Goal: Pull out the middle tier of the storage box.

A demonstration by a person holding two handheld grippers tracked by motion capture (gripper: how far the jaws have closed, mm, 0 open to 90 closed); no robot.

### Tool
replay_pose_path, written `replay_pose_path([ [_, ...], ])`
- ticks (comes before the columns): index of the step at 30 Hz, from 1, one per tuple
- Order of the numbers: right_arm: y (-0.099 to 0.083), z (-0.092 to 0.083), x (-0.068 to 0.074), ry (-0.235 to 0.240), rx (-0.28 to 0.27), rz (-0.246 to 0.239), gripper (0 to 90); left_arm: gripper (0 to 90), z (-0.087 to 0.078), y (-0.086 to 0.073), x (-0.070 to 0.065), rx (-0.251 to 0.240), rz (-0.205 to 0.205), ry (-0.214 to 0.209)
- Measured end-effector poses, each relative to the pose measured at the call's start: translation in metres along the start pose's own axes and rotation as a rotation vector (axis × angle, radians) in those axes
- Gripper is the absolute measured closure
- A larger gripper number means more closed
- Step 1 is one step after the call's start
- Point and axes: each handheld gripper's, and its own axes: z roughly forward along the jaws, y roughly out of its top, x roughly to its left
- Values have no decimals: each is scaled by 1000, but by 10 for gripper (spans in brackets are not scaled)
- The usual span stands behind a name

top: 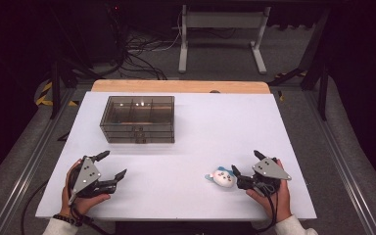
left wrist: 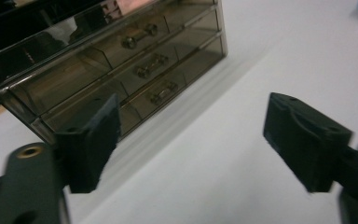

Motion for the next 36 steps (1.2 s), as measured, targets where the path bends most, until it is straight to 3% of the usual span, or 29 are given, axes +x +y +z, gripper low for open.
replay_pose_path([
  [1, 0, 0, 0, -5, -2, -5, 115, 273, 7, 1, -6, 30, 70, 48],
  [3, -1, 0, -1, -6, 1, 1, 115, 297, 14, 3, -9, 42, 127, 84],
  [4, -1, 0, -1, -6, 1, 1, 115, 305, 14, 3, -9, 42, 127, 84],
  [5, -1, 1, -1, -5, 5, -2, 115, 307, 22, 6, -13, 64, 183, 118],
  [6, -1, 1, -1, -5, 6, -4, 115, 316, 22, 6, -13, 64, 183, 118],
  [7, -1, 1, 0, -1, 6, -6, 115, 312, 29, 8, -15, 83, 219, 134],
  [11, -1, 3, 1, 5, 16, -15, 115, 316, 36, 11, -14, 79, 227, 130],
  [18, -2, 3, 2, 8, 17, -21, 114, 309, 45, 10, -11, 94, 203, 105],
  [21, -1, 2, 2, 7, 5, -28, 114, 319, 51, 12, -11, 98, 241, 111],
  [27, -2, 4, 2, 11, 18, -30, 114, 326, 60, 14, -12, 100, 272, 128],
  [33, -3, 4, 2, 12, 23, -32, 114, 327, 67, 15, -7, 85, 230, 135],
  [36, -3, 5, 2, 12, 25, -33, 114, 328, 70, 16, -6, 91, 237, 143],
])
